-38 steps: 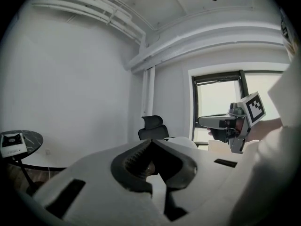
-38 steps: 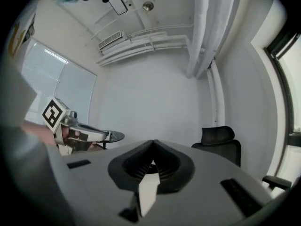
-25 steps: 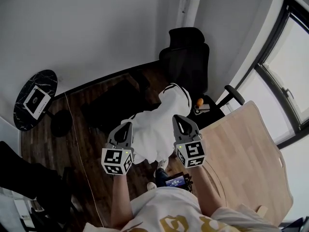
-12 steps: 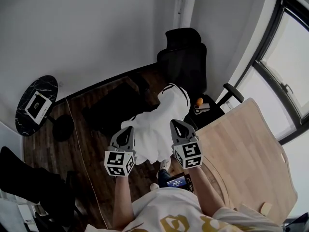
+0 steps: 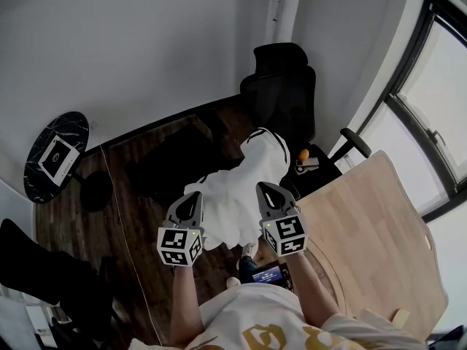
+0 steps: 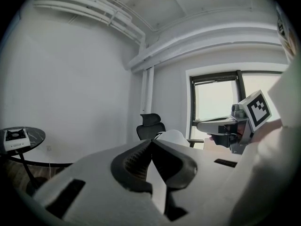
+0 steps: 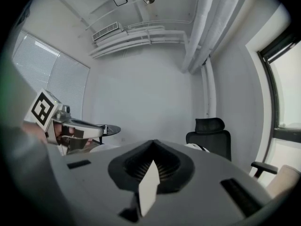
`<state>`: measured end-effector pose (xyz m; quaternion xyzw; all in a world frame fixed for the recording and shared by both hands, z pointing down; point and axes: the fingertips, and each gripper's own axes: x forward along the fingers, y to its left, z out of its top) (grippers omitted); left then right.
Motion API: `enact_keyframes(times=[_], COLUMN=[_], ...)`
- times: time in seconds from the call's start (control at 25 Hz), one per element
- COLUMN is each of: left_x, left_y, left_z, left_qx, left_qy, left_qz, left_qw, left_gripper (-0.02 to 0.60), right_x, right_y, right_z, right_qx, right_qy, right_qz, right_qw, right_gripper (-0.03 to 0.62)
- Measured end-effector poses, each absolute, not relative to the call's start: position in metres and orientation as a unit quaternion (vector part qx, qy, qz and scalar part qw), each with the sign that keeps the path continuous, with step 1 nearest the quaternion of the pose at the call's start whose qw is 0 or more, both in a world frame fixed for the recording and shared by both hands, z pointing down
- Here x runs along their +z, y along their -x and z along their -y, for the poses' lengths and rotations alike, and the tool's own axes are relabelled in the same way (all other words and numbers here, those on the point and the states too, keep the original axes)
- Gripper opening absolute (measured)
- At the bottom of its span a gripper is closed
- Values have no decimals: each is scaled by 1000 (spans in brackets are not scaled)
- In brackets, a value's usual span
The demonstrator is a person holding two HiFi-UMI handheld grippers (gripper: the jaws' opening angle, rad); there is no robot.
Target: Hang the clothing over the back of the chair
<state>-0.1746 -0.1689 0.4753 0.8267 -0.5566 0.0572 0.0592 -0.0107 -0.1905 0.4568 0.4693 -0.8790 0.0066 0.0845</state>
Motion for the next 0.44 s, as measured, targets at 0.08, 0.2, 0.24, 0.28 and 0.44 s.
enact_keyframes(times=[0.08, 0.2, 0.24, 0.28, 0.44], left_x=[477, 479, 480, 480, 479], left_y=[178, 181, 181, 181, 181], left_z=[171, 174, 175, 175, 179], left_qx=[56, 55, 55, 55, 55], left_qy=[-824, -822, -822, -822, -823], left_qz=[560, 563, 563, 562, 561], left_qw=[63, 68, 68, 69, 67], left_gripper=[20, 20, 20, 20, 20], right_x=[458, 461, 461, 462, 463], right_y=[11, 10, 9, 7, 3], right_z=[192, 195, 196, 197, 201], right_qx=[8, 11, 10, 7, -4], right_qy=[-468, -469, -471, -473, -482], right_qz=[879, 879, 878, 877, 872], right_qw=[85, 86, 85, 85, 90], right_gripper=[11, 11, 11, 11, 11])
